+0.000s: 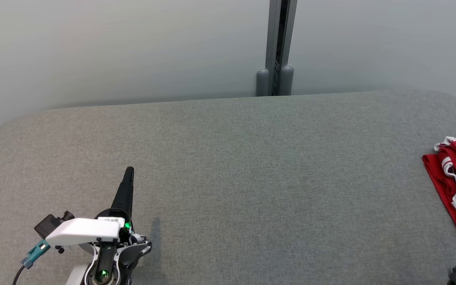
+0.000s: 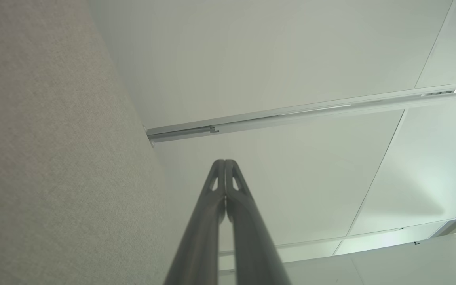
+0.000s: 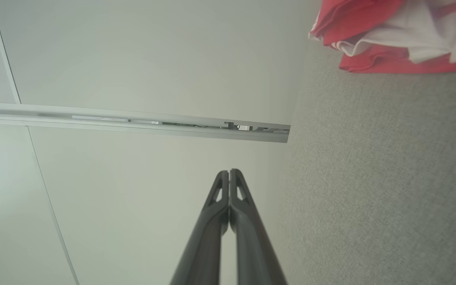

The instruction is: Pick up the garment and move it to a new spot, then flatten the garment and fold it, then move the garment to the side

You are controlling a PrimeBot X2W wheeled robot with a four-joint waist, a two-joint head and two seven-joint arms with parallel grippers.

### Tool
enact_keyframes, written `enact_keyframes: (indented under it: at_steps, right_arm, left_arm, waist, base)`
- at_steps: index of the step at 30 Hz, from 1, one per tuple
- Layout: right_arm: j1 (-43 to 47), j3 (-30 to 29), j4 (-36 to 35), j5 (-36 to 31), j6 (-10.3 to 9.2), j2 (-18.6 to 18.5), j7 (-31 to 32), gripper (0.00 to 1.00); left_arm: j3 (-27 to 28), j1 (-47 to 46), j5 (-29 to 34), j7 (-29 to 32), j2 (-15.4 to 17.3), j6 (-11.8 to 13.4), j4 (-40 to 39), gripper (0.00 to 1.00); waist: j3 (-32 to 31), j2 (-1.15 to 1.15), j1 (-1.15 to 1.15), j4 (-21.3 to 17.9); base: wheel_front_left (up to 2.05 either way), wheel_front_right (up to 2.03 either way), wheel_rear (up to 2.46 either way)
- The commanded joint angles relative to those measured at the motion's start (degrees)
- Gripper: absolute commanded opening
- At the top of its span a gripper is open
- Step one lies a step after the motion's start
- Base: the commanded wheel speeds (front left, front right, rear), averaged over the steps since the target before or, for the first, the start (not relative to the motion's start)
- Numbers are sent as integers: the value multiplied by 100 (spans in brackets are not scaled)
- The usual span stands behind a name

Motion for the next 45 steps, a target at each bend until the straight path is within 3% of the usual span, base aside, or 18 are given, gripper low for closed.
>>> enact_keyframes:
  at_steps: [1,8,45]
  right_arm:
    - [38,-41,-5,111,4,1,41,0]
    - [56,-129,-1,393,4,12,134,0]
    - [15,-189,9,299,4,58,191,0]
  left_arm:
    - [23,-105,-82,14,28,-39,10,0]
    - [28,-161,-322,62,29,-78,65,0]
    - [32,-136,-287,68,25,-70,59,0]
  waist:
    - [-4,0,0,1]
    - [-25,0,0,4]
    - [-26,0,0,4]
  base:
    - [0,0,0]
    - [0,0,0]
    - [0,0,0]
